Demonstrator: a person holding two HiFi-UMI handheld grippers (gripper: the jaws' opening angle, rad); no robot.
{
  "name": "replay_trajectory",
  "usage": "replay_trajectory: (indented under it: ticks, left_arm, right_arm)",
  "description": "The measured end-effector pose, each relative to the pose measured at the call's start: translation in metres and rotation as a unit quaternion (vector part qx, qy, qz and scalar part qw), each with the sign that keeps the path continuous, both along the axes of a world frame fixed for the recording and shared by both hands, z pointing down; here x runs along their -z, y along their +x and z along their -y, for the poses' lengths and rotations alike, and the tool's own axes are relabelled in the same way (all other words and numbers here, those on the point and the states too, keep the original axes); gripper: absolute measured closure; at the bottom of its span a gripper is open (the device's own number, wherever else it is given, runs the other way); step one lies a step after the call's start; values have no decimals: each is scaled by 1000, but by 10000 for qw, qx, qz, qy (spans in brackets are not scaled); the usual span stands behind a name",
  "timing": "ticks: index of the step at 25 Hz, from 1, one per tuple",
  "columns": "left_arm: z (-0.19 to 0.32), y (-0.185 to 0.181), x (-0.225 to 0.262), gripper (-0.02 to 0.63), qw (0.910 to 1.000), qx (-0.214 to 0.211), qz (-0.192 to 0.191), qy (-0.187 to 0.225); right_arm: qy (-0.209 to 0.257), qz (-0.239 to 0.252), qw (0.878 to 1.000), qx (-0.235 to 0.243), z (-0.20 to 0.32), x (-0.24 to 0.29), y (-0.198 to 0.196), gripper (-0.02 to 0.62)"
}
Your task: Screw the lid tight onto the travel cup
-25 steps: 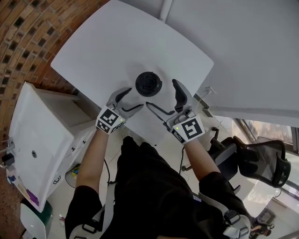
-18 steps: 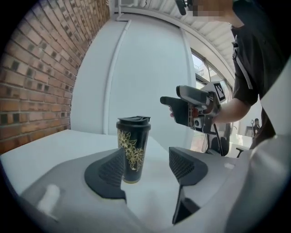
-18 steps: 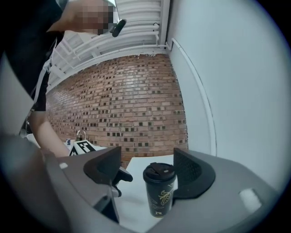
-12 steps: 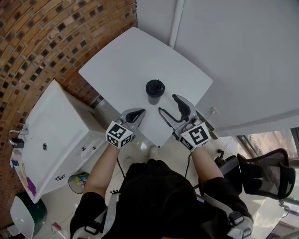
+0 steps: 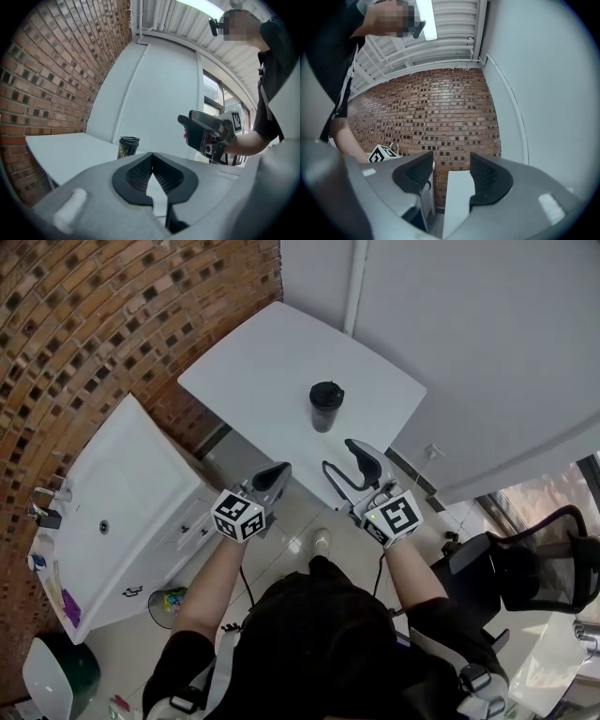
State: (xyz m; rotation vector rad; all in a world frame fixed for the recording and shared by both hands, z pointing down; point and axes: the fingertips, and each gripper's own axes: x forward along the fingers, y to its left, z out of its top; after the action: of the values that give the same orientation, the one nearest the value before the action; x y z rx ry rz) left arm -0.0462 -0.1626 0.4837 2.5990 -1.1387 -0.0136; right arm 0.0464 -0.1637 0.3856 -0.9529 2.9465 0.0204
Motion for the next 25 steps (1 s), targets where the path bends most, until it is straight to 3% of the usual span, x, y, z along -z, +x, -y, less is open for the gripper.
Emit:
replay_trajectory:
  ticks: [7,11,16,20,25]
  left_arm:
    - [-72,-22,27,604,9987,-327,268,300]
    - [-103,-23,48,604,9971,-560,31,518]
    - [-135,-22,62,603,9924,-741,381,901]
    - [-146,-26,72,603,9937,-606,171,922]
    - [-154,-32,75,603,9941,-396,242,976]
  right_arm:
    - [149,25,9993,-345,-81,30,-21,382]
    - [134,-21,9985,-538,-114,34,-21,410]
    - [95,-51,9981,-611,-140,42,-23,411]
    - [146,-124,9987,-470,-148,43,-23,413]
    - [194,-171,9991,-325,-147,40,-19,420]
